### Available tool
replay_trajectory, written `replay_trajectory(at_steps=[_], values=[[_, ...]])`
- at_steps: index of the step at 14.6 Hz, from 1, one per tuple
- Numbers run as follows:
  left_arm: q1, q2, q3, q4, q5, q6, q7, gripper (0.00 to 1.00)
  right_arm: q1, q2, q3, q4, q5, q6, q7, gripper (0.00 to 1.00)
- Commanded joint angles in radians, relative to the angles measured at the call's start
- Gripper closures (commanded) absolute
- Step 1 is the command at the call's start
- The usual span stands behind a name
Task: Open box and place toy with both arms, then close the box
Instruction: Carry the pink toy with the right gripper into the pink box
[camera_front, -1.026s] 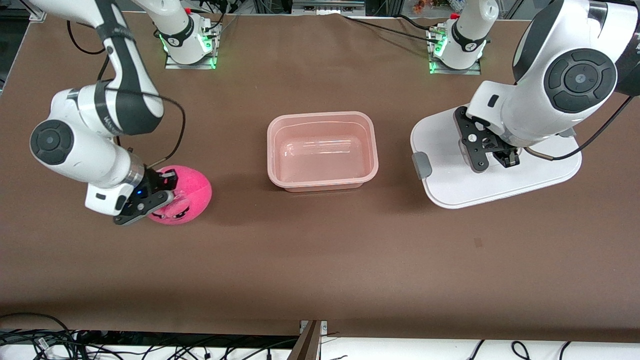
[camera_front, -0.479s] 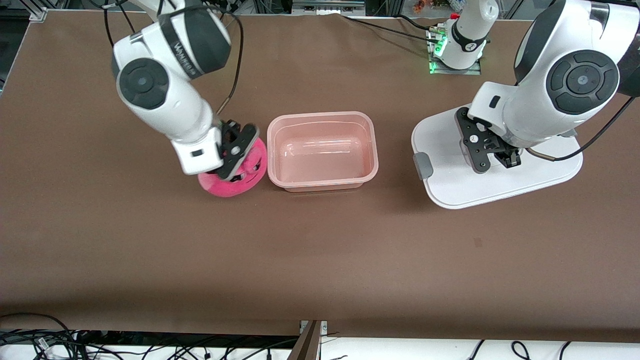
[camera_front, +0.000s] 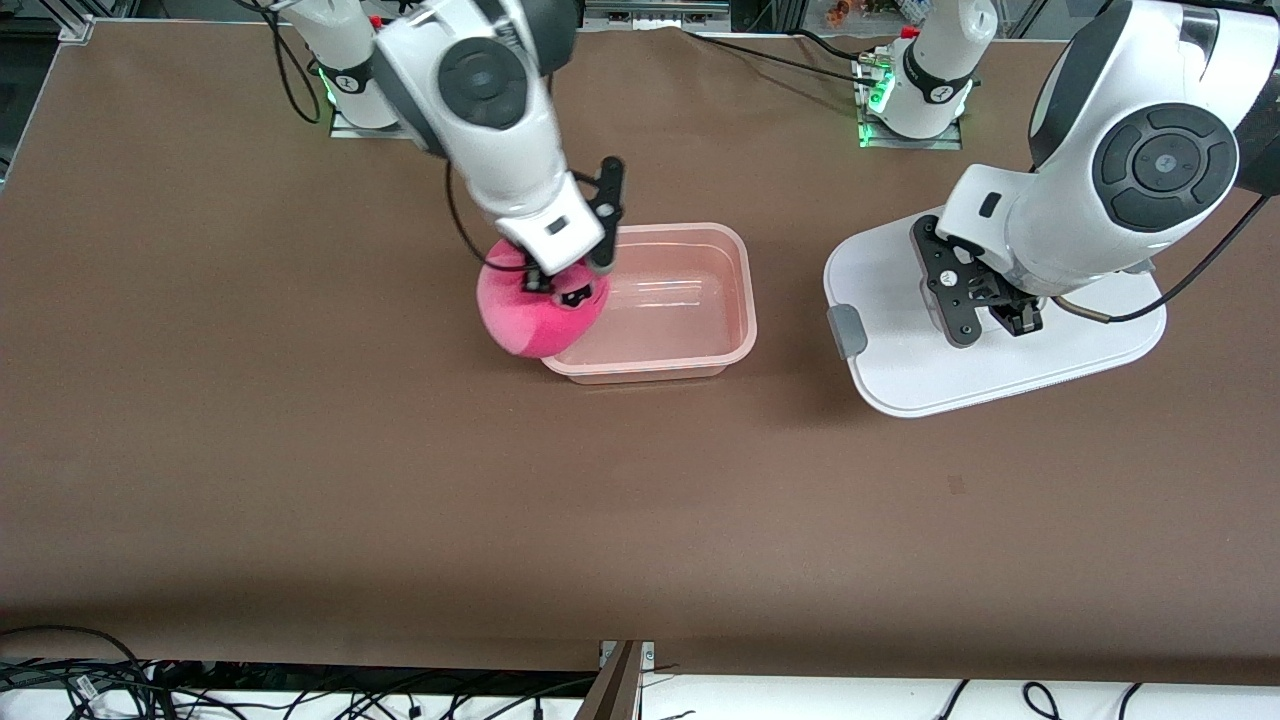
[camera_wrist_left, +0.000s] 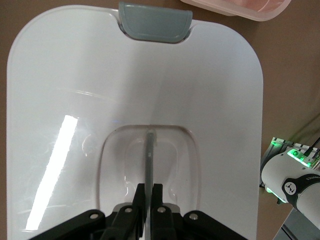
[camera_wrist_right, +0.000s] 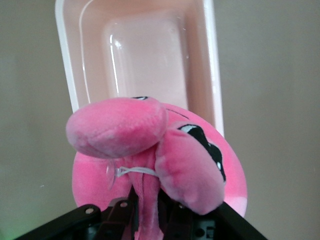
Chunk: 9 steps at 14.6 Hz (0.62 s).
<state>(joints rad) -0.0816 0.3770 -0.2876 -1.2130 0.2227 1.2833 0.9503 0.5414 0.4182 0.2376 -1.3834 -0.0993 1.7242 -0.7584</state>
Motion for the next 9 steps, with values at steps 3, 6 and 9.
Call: replay_trajectory(at_steps=[3, 6, 9], values=[[0.010, -0.009, -0.001, -0.009, 0.013, -0.012, 0.022, 1.00, 0.058, 0.076, -0.004, 0.029, -0.069, 0.046, 0.004, 1.00], [0.025, -0.009, -0.002, -0.017, 0.012, -0.013, 0.025, 1.00, 0.078, 0.131, -0.004, 0.026, -0.108, 0.090, 0.033, 1.00], [0.025, -0.009, -0.005, -0.017, 0.013, -0.013, 0.025, 1.00, 0.081, 0.194, -0.004, 0.023, -0.126, 0.141, 0.056, 1.00]])
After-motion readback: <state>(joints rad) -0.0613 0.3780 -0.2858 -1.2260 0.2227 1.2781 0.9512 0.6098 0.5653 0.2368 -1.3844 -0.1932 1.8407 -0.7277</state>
